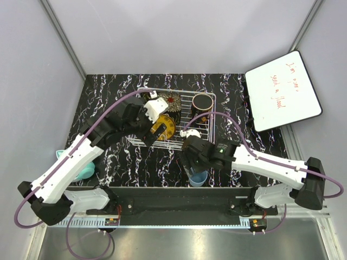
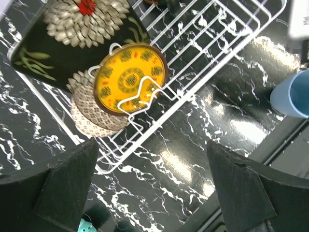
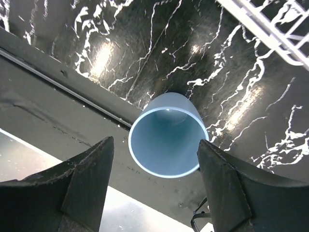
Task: Load the mixed dishes into the dish rack
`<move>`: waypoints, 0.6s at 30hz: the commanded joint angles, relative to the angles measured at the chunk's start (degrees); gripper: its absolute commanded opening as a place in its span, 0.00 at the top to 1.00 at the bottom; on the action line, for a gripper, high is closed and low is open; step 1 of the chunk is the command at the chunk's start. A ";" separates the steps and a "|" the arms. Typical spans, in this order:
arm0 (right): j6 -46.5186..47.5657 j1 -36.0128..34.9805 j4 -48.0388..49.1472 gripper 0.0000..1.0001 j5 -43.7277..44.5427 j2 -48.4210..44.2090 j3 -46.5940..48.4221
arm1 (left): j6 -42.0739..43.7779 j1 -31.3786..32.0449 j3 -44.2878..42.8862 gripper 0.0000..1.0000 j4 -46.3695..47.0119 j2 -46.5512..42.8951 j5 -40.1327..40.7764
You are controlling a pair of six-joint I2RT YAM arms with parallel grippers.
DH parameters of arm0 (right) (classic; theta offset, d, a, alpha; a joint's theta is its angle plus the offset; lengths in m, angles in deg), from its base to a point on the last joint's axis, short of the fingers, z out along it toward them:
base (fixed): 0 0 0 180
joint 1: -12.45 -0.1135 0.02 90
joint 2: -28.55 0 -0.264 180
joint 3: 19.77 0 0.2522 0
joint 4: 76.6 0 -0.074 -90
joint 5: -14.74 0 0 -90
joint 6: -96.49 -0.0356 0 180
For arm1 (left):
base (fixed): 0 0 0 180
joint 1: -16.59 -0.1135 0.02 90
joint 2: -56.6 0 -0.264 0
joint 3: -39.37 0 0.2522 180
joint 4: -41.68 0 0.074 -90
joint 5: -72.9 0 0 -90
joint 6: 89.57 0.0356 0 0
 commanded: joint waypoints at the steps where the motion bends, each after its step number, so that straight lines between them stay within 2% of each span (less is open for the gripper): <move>1: 1.21 -0.33 3.56 0.23 -3.42 2.09 -0.61 | -0.80 -0.05 1.34 0.01 1.81 -1.04 -1.02; 13: 6.04 -0.51 4.52 0.27 -6.33 8.94 -0.43 | 0.17 -0.05 1.07 0.01 3.13 0.63 1.70; 18: 4.82 -0.51 6.81 0.32 -7.29 11.41 -3.51 | 0.26 -0.05 1.07 0.01 3.39 0.36 2.49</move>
